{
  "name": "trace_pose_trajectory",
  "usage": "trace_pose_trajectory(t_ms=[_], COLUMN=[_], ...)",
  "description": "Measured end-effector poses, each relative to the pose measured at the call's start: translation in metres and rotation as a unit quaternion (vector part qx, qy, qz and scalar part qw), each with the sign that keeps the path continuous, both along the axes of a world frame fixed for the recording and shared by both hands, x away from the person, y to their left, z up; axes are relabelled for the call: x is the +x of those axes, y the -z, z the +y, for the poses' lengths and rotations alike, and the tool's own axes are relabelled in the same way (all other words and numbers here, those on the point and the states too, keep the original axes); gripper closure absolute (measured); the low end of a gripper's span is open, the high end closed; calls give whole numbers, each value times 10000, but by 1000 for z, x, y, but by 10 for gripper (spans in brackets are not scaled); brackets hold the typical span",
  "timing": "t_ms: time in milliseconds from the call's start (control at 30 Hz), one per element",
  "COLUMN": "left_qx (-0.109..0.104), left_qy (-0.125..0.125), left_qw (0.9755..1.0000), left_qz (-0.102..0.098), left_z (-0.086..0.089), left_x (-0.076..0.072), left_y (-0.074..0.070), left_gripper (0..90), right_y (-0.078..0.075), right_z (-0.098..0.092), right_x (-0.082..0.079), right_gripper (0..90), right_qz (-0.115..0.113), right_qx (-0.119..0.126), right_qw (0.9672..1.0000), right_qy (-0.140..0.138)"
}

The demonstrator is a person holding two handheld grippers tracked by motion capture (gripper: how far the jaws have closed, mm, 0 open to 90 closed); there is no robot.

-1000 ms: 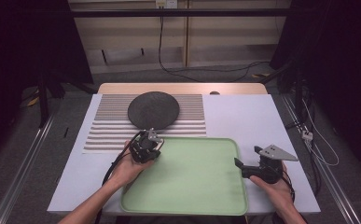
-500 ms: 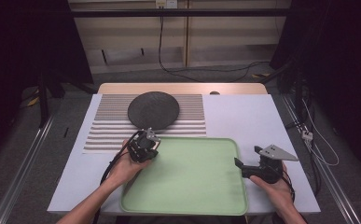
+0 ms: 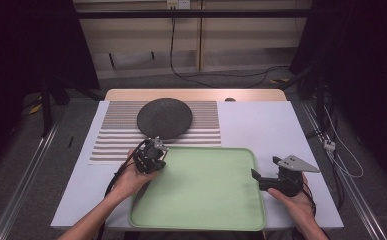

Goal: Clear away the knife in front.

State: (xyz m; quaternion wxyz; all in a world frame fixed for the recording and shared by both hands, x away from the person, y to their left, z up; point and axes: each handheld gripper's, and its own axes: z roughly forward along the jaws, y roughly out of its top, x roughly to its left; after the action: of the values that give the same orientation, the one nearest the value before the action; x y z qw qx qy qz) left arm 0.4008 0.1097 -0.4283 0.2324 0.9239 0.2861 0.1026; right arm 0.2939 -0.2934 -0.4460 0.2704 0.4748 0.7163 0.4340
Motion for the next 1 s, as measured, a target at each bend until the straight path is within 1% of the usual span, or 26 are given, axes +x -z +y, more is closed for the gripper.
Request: trace_pose_trajectory(t_ms=[67, 167, 200, 233, 267, 400, 433, 467, 500, 567, 600, 767, 800, 833, 900, 933, 1000], left_qx=[-21, 49, 25, 71, -14, 38, -24, -36, 12, -27, -9, -67, -50, -11, -20, -56, -57], left_qy=[-59, -113, -137, -143, -186, -185, -234, -249, -226, -253, -227, -262, -258, -285, -369, -393, -415], left_qw=[10000, 9999, 9999, 9999, 9998, 9998, 9997, 9997, 9997, 9996, 9997, 9996, 9996, 9996, 9992, 9991, 9991], left_qz=[-18, -30, -36, -57, -48, -77, -51, -64, -88, -74, -64, -80, -76, -68, -140, -122, -116], left_z=[2, 7, 8, 10, 11, 19, 20, 21, 23, 24, 25, 29, 30, 30, 31, 31, 31], left_x=[-2, -2, -2, -3, -3, -3, -3, -3, -3, -4, -4, -5, -6, -7, -9, -9, -10], left_y=[0, 0, 0, 0, 1, 0, 1, 1, 1, 1, 1, 1, 1, 1, 1, 2, 1], left_gripper=[900, 900, 900, 900, 900, 900, 900, 900, 900, 900, 900, 900, 900, 900, 900, 900, 900], right_y=[0, 0, 0, 0, 0, 0, 0, 0, 0, 0, 0, 0, 0, 0, 0, 0, 1], right_z=[0, 0, 0, 0, 1, 1, 1, 1, 1, 1, 1, 1, 1, 1, 1, 0, 0], right_x=[0, 0, 0, 0, 0, 0, 0, 0, 1, 1, 1, 1, 1, 1, 1, 1, 1], right_gripper=[93, 93, 93, 93, 93, 94, 94, 93, 94, 94, 94, 94, 94, 94, 94, 94, 94], right_qz=[3, -4, 3, 3, 3, 13, 18, 17, 19, 23, 21, 23, 23, 24, 22, 18, 21], right_qx=[2, -6, -4, -5, -7, -5, -5, -7, -3, -7, -6, -7, -8, -8, -7, -4, -3], right_qw=[10000, 10000, 10000, 10000, 10000, 10000, 10000, 10000, 10000, 10000, 10000, 10000, 10000, 10000, 10000, 10000, 10000], right_qy=[-2, 4, 6, 4, 5, 11, 9, 10, 11, 13, 13, 16, 15, 15, 14, 11, 12])
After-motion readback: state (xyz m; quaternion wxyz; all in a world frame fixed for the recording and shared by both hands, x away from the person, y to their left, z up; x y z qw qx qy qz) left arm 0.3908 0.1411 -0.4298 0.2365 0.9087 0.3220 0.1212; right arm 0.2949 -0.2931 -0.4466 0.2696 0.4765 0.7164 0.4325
